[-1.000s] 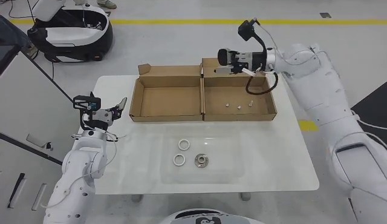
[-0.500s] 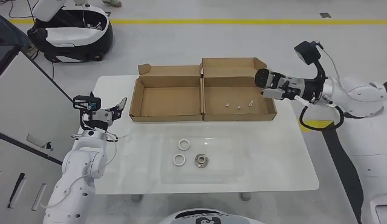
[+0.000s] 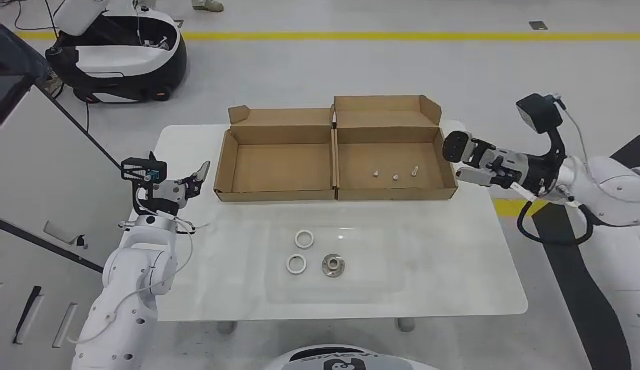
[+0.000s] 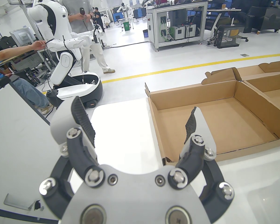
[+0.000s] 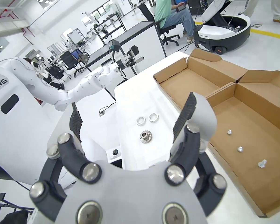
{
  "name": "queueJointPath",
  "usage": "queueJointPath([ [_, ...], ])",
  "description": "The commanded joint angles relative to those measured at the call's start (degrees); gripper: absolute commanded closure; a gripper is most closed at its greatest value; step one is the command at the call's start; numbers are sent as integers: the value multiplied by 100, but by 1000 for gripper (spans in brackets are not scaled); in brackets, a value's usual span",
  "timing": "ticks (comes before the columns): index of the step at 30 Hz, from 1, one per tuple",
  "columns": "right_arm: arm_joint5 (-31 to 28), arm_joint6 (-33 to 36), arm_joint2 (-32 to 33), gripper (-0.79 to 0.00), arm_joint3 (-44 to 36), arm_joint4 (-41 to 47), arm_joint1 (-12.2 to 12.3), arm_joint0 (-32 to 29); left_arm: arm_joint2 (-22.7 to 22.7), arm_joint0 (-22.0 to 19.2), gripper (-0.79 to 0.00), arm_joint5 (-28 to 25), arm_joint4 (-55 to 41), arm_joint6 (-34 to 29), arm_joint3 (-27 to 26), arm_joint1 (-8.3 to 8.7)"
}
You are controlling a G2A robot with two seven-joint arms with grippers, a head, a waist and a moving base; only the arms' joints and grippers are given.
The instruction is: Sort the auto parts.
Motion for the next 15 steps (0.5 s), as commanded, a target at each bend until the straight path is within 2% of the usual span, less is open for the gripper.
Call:
queueJointPath([
  [1, 2, 2, 0, -785, 1, -2, -1, 1, 0, 0, -785, 0, 0, 0, 0, 0],
  [12, 2, 2, 0, -785, 1, -2, -1, 1, 1, 0, -785, -22, 78, -28, -11, 5],
  [15, 2, 2, 0, -785, 1, -2, -1, 1, -13, 19, -785, -313, 369, -255, -311, 33],
])
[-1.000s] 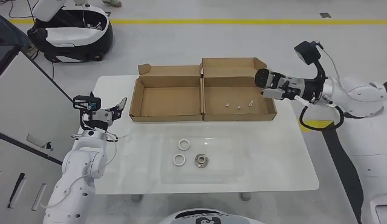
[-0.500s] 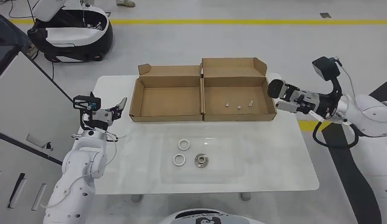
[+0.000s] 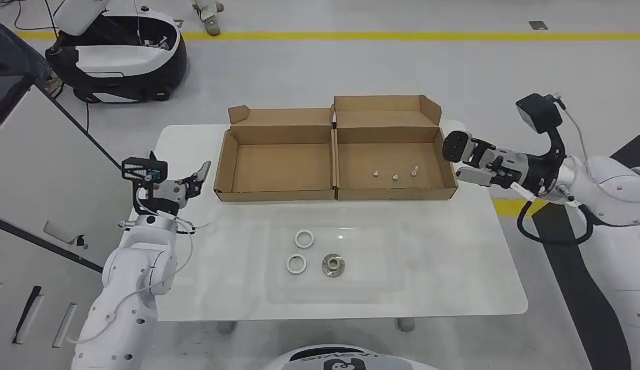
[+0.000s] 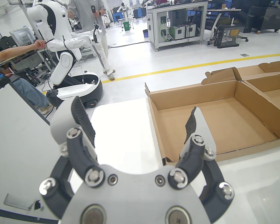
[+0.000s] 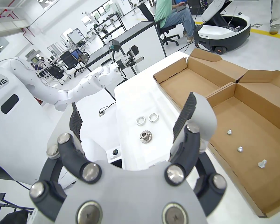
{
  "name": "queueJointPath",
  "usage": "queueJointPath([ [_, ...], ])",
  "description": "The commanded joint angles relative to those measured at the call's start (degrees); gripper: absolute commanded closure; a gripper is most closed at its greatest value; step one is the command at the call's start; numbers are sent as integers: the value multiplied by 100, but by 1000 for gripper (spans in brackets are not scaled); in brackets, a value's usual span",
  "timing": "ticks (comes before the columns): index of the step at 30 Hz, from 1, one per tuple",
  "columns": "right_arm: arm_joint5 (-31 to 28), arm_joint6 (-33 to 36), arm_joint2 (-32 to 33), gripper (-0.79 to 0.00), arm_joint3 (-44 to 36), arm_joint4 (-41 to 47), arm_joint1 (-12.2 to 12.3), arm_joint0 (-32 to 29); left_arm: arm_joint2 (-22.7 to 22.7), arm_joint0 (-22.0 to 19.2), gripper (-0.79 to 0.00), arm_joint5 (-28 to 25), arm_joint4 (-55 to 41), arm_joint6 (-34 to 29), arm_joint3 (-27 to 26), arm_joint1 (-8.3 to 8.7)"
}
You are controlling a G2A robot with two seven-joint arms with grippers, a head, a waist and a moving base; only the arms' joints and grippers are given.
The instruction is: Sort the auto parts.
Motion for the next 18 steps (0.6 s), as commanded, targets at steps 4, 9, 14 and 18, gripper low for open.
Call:
queueJointPath([
  [4, 0, 0, 0, -785, 0, 0, 0, 0, 15, -38, -785, -617, 629, -1167, -887, 55],
  [9, 0, 0, 0, -785, 0, 0, 0, 0, 123, -211, -785, -1351, 743, -2231, -1654, 94],
  [14, 0, 0, 0, -785, 0, 0, 0, 0, 298, -476, -785, -1917, 518, -3205, -2142, 114],
  [18, 0, 0, 0, -785, 0, 0, 0, 0, 510, -763, -785, -2298, 379, -3886, -2421, 127],
])
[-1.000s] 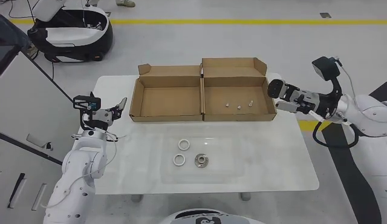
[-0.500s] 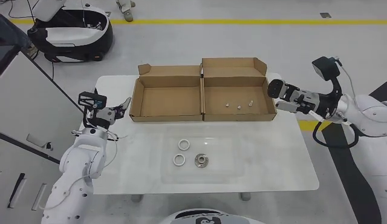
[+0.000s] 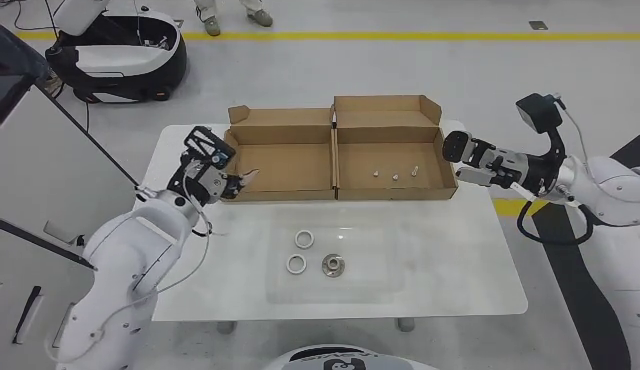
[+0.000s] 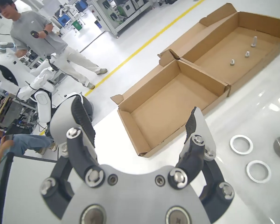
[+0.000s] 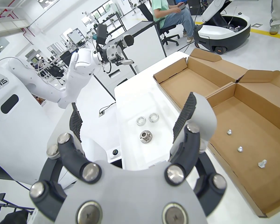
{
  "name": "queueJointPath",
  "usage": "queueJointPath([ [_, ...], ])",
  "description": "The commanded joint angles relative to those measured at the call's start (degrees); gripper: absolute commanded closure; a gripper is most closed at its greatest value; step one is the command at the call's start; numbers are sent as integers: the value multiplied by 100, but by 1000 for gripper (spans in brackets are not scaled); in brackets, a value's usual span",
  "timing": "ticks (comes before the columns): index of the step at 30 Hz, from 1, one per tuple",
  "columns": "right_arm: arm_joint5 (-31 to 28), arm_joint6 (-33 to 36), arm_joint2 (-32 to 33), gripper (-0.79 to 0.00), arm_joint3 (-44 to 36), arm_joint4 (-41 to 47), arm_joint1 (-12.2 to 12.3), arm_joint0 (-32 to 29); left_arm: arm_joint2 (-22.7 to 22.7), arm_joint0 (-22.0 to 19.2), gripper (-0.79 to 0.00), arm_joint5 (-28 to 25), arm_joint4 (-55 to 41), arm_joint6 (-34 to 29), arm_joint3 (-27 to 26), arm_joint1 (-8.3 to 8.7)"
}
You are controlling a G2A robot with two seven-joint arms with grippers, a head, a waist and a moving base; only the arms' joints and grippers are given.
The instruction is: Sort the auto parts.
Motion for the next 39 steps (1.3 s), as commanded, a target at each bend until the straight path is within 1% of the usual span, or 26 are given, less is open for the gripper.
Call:
queueJointPath([
  [1, 0, 0, 0, -785, 0, 0, 0, 0, 116, -133, -785, -159, -74, -290, -91, 4],
  [2, 0, 0, 0, -785, 0, 0, 0, 0, 206, -251, -785, -266, -86, -502, -154, 8],
  [4, 0, 0, 0, -785, 0, 0, 0, 0, 376, -415, -785, -315, -250, -652, -219, 0],
  [7, 0, 0, 0, -785, 0, 0, 0, 0, 628, -674, -785, -458, -375, -1051, -291, -3],
  [10, 0, 0, 0, -785, 0, 0, 0, 0, 954, -993, -785, -612, -420, -1576, -337, -9],
  [13, 0, 0, 0, -785, 0, 0, 0, 0, 1371, -1355, -785, -732, -475, -2141, -305, -28],
  [18, 0, 0, 0, -785, 0, 0, 0, 0, 2091, -1930, -785, -847, -659, -3037, -77, -81],
  [20, 0, 0, 0, -785, 0, 0, 0, 0, 2353, -2135, -785, -796, -768, -3320, 24, -113],
  [21, 0, 0, 0, -785, 0, 0, 0, 0, 2438, -2200, -785, -784, -793, -3417, 66, -122],
  [24, 0, 0, 0, -785, 0, 0, 0, 0, 2894, -2490, -785, -568, -893, -3633, 312, -144],
  [29, 0, 0, 0, -785, 0, 0, 0, 0, 3491, -2865, -785, -322, -1003, -3880, 573, -115],
  [33, 0, 0, 0, -785, 0, 0, 0, 0, 3876, -3113, -785, -138, -1143, -4064, 738, -53],
  [39, 0, 0, 0, -785, 0, 0, 0, 0, 4436, -3460, -785, 123, -1665, -4325, 925, 65],
])
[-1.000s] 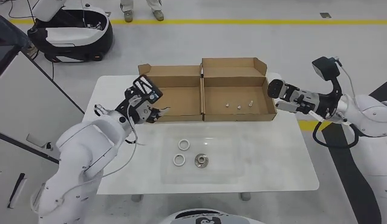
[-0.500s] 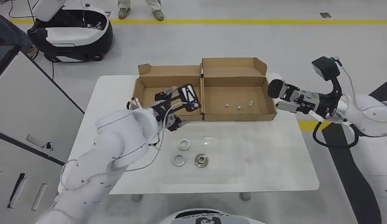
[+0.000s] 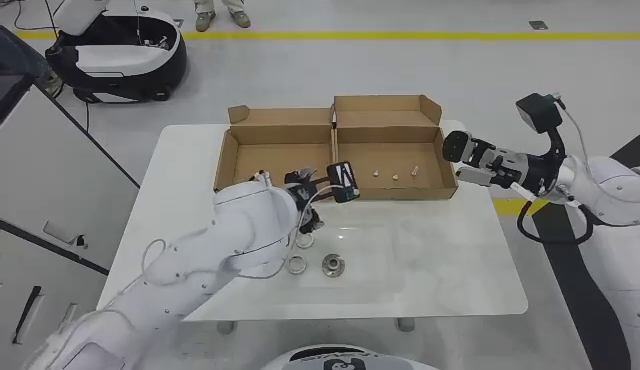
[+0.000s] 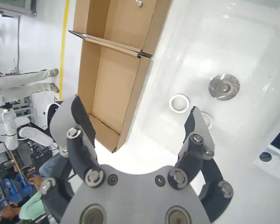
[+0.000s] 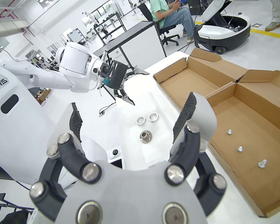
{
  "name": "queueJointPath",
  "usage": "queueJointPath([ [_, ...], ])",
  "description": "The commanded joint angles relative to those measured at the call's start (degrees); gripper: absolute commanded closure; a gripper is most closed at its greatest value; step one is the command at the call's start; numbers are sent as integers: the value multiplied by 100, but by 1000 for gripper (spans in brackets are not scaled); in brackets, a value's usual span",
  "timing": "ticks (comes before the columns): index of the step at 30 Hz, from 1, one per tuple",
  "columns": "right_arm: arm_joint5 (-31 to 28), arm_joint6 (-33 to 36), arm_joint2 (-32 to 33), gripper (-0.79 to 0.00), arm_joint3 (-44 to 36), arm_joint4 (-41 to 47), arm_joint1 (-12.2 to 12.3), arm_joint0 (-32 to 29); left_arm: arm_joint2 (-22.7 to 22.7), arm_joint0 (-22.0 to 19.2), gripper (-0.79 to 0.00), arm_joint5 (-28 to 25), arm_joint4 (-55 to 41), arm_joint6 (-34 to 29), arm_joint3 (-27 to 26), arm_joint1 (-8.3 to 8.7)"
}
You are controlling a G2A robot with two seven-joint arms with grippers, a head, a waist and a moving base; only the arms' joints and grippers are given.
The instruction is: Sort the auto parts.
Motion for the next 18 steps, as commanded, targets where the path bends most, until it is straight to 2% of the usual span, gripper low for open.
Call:
queueJointPath([
  [1, 0, 0, 0, -785, 0, 0, 0, 0, 185, -130, -785, 98, -298, -96, 51, 40],
  [10, 0, 0, 0, -785, 0, 0, 0, 0, 727, -785, -785, 419, -1494, -416, 247, 149],
  [18, 0, 0, 0, -785, 0, 0, 0, 0, 1049, -1065, -785, 307, -2555, -188, 968, 61],
])
